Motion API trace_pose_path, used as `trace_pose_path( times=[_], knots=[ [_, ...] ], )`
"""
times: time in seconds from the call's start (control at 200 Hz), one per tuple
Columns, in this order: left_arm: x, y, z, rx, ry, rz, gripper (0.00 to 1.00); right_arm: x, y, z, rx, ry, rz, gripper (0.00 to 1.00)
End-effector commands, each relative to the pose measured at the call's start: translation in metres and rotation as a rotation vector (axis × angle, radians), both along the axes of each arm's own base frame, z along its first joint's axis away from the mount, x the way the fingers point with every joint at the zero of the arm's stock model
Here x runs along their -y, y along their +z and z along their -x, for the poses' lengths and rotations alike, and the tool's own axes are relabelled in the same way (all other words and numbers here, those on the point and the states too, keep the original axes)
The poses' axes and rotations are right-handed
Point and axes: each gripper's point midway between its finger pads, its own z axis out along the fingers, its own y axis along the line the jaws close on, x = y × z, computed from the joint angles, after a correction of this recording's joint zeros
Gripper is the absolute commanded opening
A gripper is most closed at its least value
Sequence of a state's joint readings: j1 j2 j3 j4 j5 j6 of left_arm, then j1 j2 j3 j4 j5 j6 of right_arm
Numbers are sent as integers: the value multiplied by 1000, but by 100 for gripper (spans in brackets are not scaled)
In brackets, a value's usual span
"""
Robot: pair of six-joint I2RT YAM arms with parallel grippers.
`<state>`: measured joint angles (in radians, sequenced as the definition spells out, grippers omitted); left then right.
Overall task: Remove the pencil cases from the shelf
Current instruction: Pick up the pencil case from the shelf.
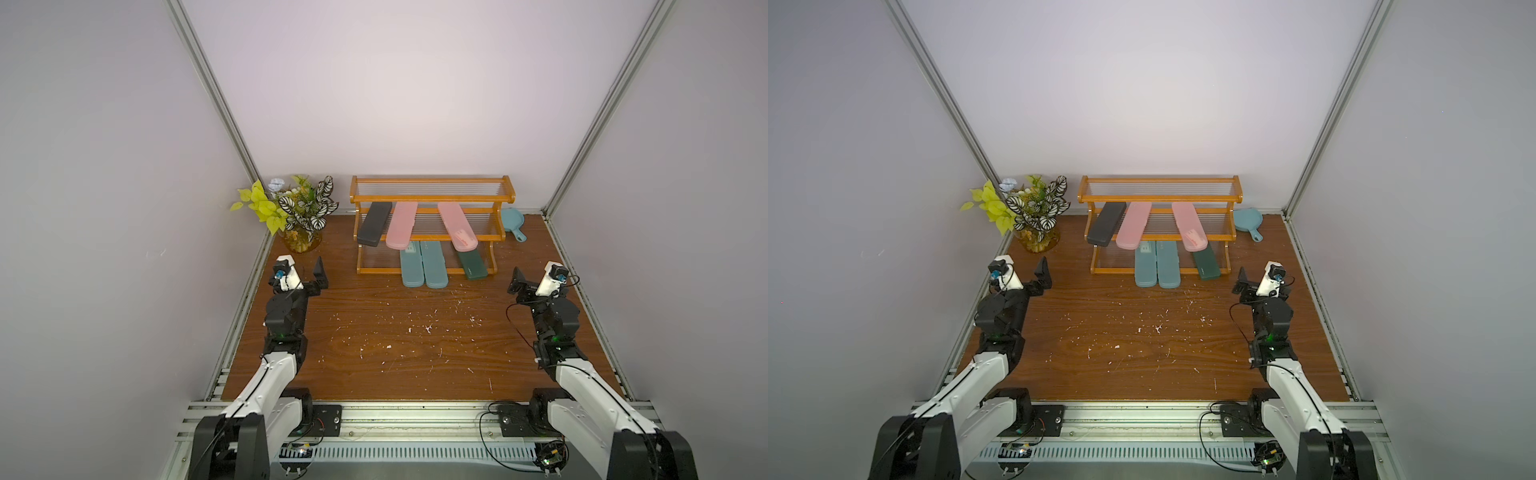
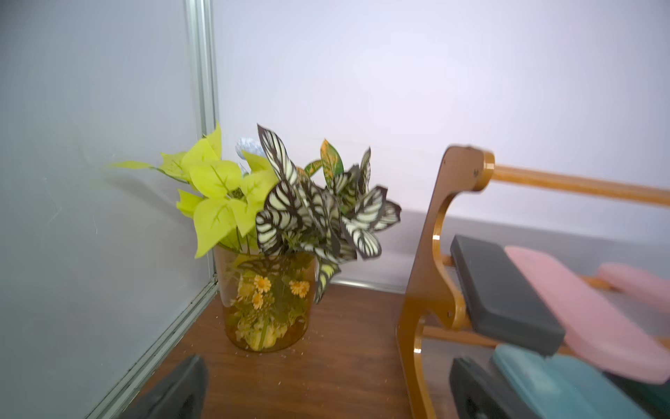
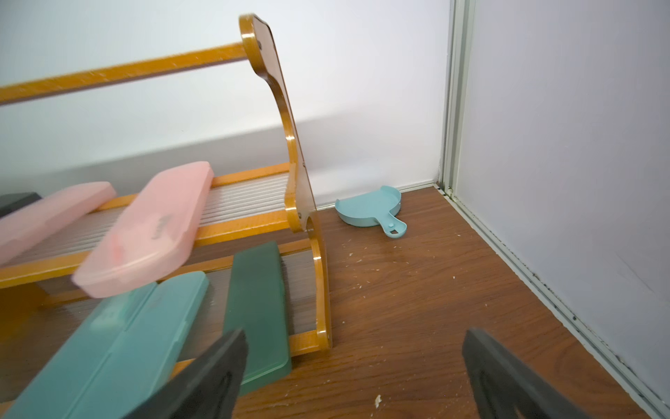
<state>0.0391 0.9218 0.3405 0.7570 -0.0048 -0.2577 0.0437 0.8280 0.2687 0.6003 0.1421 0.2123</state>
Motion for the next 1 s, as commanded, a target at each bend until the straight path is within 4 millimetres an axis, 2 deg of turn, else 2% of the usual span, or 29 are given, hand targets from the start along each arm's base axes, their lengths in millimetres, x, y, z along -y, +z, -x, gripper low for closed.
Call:
trace_pose_path(
  times=[0.0,0.16,0.35,0.48,0.595,0.766,0.996],
  knots=[
    [-9,-17,1,-182,59,189,98,-10,-2,7,-110,51,-87,99],
    [18,5,-4,-266,-93,172,98,-32,3,8,-233,157,-161,99],
    [53,17,-29,-396,-270,145,98,-63,3,2,-394,313,-235,100],
    [77,20,-48,-464,-333,86,98,-85,1,1,-485,432,-296,100],
    [86,12,-65,-513,-367,106,98,-102,-3,2,-521,523,-338,99],
    [99,8,-83,-543,-367,88,98,-105,-10,0,-562,516,-346,100],
    [128,-2,-114,-617,-387,44,98,-107,-13,-2,-605,513,-313,99]
  ],
)
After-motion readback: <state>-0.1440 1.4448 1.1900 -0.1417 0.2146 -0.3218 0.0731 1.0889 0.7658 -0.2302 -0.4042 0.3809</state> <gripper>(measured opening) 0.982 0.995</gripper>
